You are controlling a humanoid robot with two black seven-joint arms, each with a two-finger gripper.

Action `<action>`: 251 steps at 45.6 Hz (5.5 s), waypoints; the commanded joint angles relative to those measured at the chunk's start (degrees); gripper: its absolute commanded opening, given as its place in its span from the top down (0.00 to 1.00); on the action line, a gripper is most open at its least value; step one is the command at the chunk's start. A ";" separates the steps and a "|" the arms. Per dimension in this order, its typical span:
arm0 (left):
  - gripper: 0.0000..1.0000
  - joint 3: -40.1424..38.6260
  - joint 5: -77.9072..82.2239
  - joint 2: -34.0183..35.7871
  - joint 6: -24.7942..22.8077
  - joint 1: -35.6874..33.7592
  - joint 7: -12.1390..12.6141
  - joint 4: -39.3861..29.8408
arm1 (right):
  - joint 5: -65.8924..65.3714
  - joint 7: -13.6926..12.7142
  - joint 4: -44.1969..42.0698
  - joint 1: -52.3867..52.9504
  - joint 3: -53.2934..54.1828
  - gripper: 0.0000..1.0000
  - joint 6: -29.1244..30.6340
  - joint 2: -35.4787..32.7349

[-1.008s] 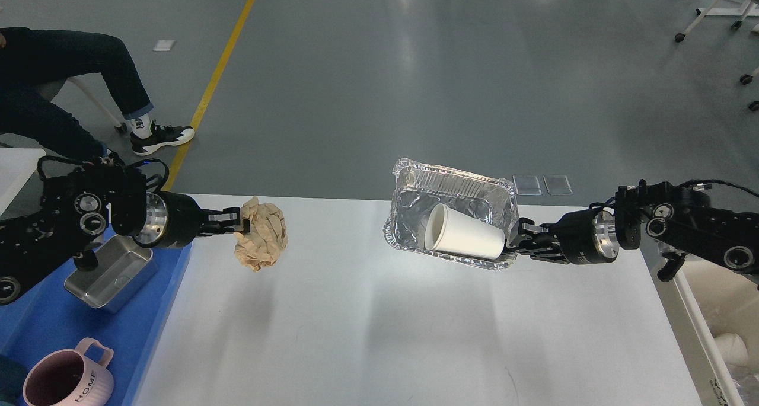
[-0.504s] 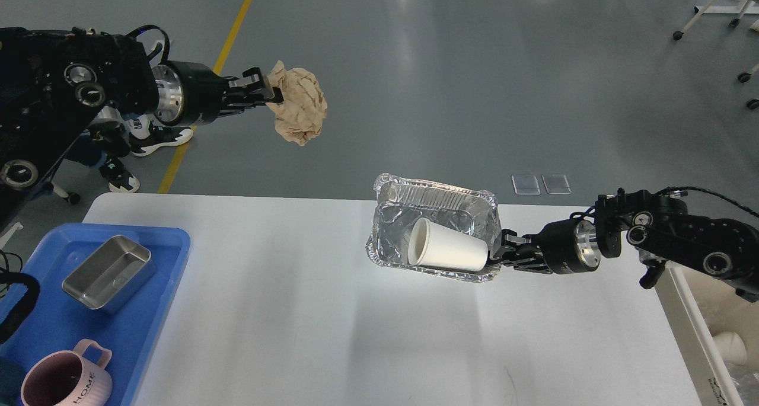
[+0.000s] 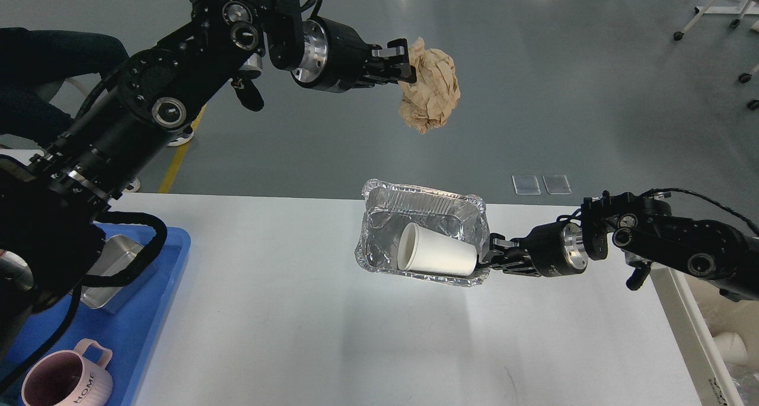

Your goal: Tidy desktop

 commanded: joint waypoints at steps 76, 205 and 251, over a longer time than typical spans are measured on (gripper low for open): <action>0.01 0.22 -40.45 -3.19 0.03 11.31 2.22 7.73 | 0.09 0.06 0.35 0.05 0.35 1.00 0.01 -4.18; 0.01 -48.75 -77.89 0.06 13.91 38.99 3.19 19.07 | 73.65 0.50 -24.09 -29.83 3.78 0.10 -27.07 -23.60; 0.01 -39.08 -77.54 7.62 12.15 33.55 3.63 19.07 | 56.15 0.15 -38.33 -3.73 4.04 0.00 -16.09 -10.25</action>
